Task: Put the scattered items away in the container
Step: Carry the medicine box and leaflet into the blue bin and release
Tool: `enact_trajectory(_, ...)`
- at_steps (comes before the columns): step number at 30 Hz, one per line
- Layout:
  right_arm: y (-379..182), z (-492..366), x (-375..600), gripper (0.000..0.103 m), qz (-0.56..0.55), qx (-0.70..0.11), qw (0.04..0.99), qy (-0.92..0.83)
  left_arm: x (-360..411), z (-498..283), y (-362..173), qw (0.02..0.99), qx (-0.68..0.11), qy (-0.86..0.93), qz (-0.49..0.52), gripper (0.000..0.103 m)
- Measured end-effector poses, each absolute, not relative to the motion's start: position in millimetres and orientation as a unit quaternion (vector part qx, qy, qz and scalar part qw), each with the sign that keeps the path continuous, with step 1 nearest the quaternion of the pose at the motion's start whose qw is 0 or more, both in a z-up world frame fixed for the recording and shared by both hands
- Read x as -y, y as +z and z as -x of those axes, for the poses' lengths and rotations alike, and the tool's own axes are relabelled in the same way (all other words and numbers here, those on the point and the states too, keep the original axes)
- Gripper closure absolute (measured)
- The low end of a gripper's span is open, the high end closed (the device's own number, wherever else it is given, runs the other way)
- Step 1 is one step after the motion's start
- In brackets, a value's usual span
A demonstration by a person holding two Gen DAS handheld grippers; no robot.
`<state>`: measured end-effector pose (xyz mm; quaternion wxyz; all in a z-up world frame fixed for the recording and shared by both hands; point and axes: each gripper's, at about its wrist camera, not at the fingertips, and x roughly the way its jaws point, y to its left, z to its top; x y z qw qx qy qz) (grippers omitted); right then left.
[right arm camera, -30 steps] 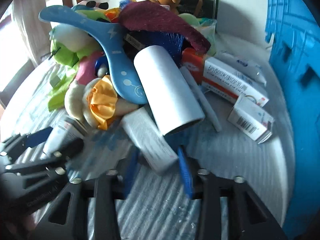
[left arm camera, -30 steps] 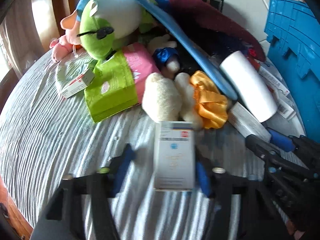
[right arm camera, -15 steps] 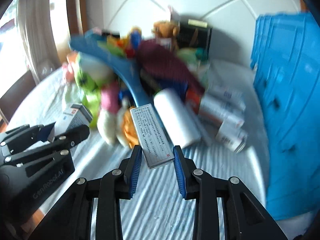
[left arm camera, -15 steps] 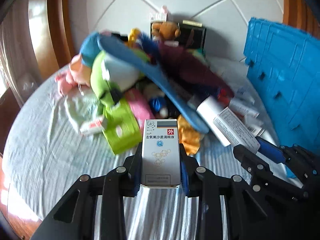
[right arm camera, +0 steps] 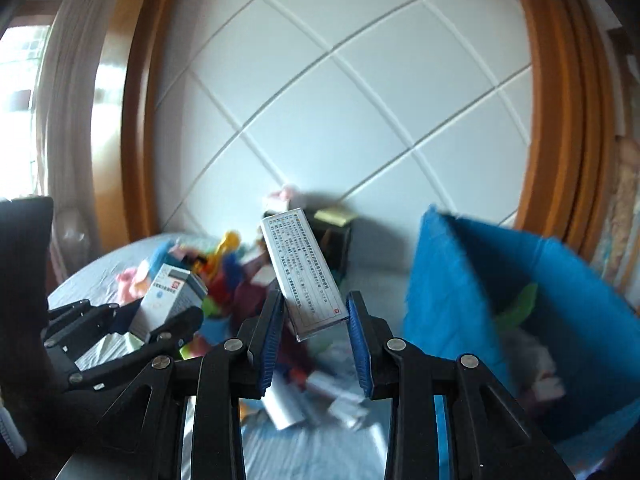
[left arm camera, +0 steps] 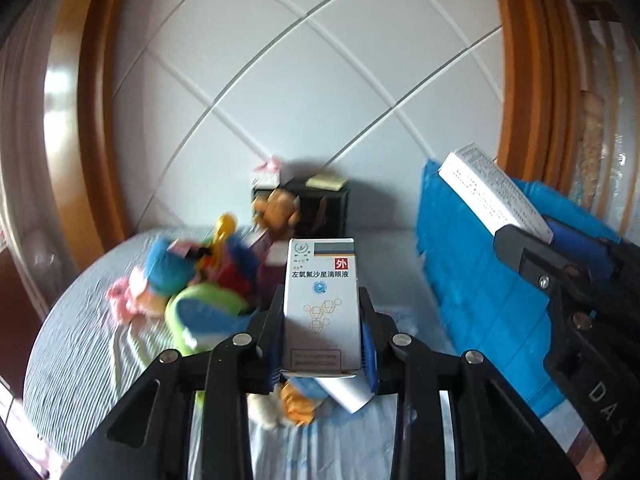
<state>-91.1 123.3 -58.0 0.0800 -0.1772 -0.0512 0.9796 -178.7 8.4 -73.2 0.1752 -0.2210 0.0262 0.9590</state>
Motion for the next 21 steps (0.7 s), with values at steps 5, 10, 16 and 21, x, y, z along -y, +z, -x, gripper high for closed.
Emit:
enact_trajectory(5,-12.3,83.1,-204.4,0.071,0.145,0.062,0.133,0.978,-95.3,170.0,-15.7,0.216,-0.039,0.96,0.173,0.073)
enact_trajectory(10,17.7,99.5,-319.6,0.071,0.155,0.069,0.183,0.968,-209.7,179.8,25.2,0.25,-0.055,0.948,0.188,0.073)
enact_trajectory(16,10.1,143.9,-442.8,0.071,0.211,0.059,0.208,0.953,-338.1,221.7,24.9,0.267,-0.081,0.925,0.258,0.073)
enact_trajectory(21,-37.5,182.6,-514.4,0.071,0.281,0.025,0.2,0.938,-406.3,279.8,-21.9,0.245,-0.09,0.894,0.364,0.073)
